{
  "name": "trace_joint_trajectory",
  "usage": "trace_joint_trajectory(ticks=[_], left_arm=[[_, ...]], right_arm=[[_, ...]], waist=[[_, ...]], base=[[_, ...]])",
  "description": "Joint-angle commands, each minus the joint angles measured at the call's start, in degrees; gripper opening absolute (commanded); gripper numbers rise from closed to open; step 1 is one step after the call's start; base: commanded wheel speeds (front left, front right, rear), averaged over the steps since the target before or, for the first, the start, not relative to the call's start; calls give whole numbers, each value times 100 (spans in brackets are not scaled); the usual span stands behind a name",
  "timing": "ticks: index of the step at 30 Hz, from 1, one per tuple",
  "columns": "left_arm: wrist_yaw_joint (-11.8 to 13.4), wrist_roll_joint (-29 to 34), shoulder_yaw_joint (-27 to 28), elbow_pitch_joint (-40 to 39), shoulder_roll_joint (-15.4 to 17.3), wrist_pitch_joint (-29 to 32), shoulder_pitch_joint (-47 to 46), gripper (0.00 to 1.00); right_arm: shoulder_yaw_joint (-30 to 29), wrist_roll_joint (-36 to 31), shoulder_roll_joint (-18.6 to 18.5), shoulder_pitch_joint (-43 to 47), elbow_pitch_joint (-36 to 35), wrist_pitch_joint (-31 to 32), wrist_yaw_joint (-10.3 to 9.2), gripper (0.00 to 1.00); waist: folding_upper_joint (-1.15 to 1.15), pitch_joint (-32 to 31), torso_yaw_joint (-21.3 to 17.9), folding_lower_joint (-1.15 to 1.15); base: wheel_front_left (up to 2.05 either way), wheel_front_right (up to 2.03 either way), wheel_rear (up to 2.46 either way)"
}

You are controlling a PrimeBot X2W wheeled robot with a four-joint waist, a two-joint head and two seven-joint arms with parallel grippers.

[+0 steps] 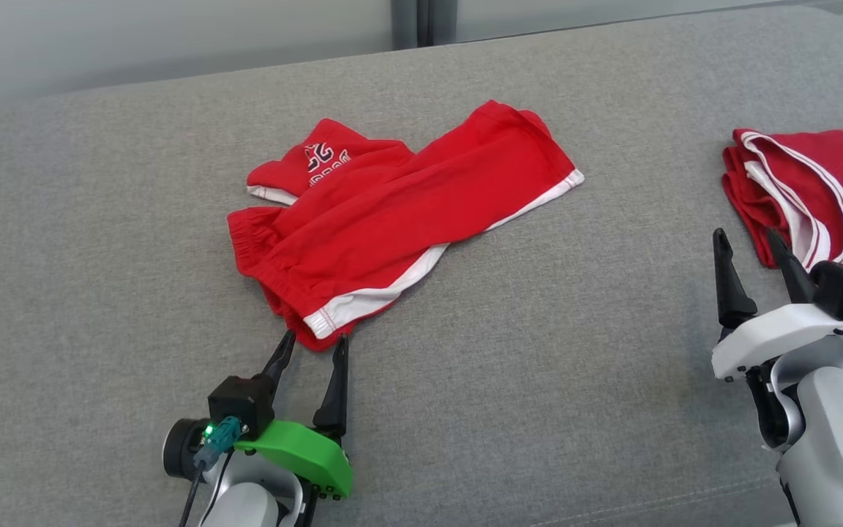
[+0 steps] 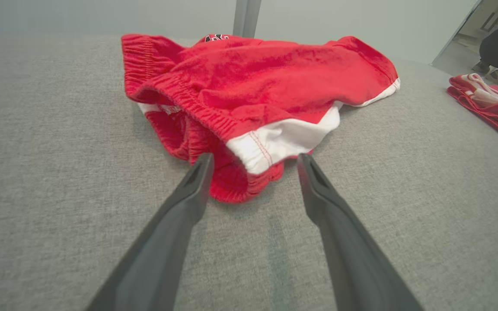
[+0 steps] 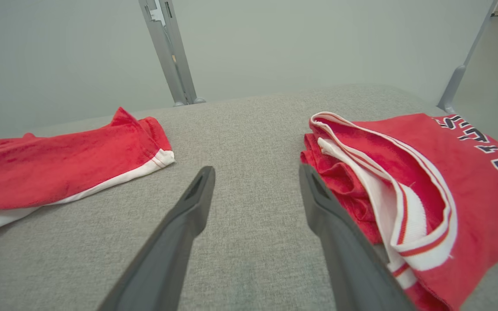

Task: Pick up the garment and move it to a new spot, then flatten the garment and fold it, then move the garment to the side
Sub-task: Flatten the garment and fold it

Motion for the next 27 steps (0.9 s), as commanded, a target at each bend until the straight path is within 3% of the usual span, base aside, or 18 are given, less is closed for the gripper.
trace_joint_trajectory(ticks=[1, 11, 12, 13, 14, 15, 27], left_arm=[[-54, -91, 0, 84, 20, 5, -121, 100], [-101, -104, 68, 478, 21, 5, -318, 100], [-104, -94, 92, 509, 21, 5, -338, 91], [-121, -85, 118, 537, 21, 5, -352, 51], [-119, -70, 158, 558, 21, 4, -369, 31], [-146, -73, 208, 569, 21, 5, -384, 0], [-510, 268, 494, 568, 21, 5, -307, 0]], right_arm=[[-26, 13, -16, 49, -14, -13, -10, 100], [2, 43, 24, -91, -12, -14, -10, 100], [-8, 38, 22, -93, -14, -14, -10, 100], [-14, 38, 22, -96, -16, -14, -10, 100], [-18, 38, 22, -100, -18, -14, -10, 100], [-28, 39, 23, -100, -17, -14, -10, 100], [-101, 74, 126, 12, 55, -14, -10, 100]], waist=[[0, 133, -213, 0], [0, 277, -433, 0], [0, 284, -440, 0], [0, 291, -446, 0], [0, 296, -449, 0], [0, 298, -450, 0], [0, 111, -227, 0]], base=[[0, 0, 0], [0, 0, 0], [0, 0, 0], [0, 0, 0], [0, 0, 0], [0, 0, 0], [0, 0, 0]])
